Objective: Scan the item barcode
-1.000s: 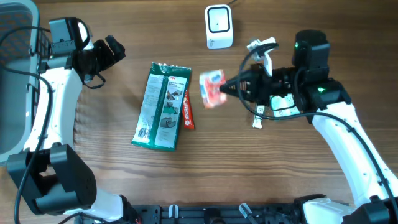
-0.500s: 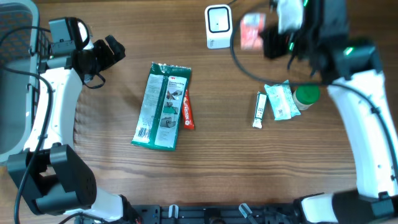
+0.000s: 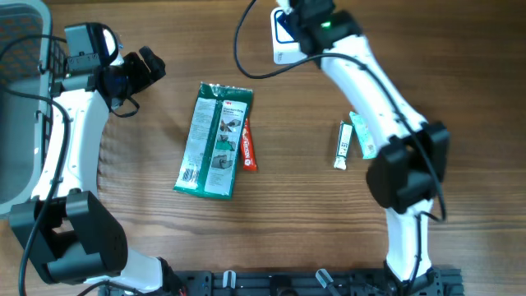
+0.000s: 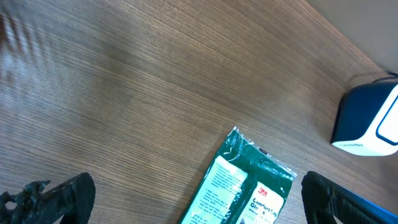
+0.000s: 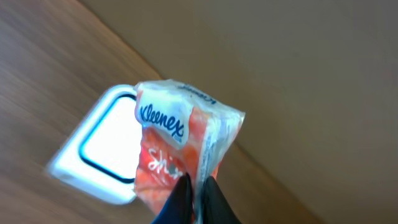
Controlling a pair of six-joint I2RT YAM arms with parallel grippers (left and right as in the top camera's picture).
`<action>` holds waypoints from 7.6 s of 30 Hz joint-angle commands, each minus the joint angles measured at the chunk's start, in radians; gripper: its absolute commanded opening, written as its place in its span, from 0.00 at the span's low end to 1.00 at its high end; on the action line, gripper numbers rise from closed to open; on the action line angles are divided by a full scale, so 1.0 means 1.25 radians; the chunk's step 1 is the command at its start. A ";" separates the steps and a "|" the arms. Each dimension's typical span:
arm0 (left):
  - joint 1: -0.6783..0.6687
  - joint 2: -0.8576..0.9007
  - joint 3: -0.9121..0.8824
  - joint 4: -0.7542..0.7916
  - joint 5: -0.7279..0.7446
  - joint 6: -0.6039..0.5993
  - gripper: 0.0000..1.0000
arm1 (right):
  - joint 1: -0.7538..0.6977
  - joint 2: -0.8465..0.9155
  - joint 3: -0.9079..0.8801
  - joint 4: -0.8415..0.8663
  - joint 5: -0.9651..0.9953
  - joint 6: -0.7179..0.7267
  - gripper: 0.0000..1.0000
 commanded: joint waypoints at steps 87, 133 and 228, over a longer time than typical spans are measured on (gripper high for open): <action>0.002 0.005 -0.003 0.003 0.001 0.016 1.00 | 0.363 -0.229 -0.694 0.128 -0.133 0.856 0.31; 0.002 0.005 -0.003 0.003 0.001 0.016 1.00 | 0.135 -0.239 -0.696 -0.110 -0.336 0.643 0.47; -0.347 0.101 -0.056 0.043 0.292 -0.096 0.45 | 0.032 -0.386 -0.740 0.086 -0.908 0.580 0.04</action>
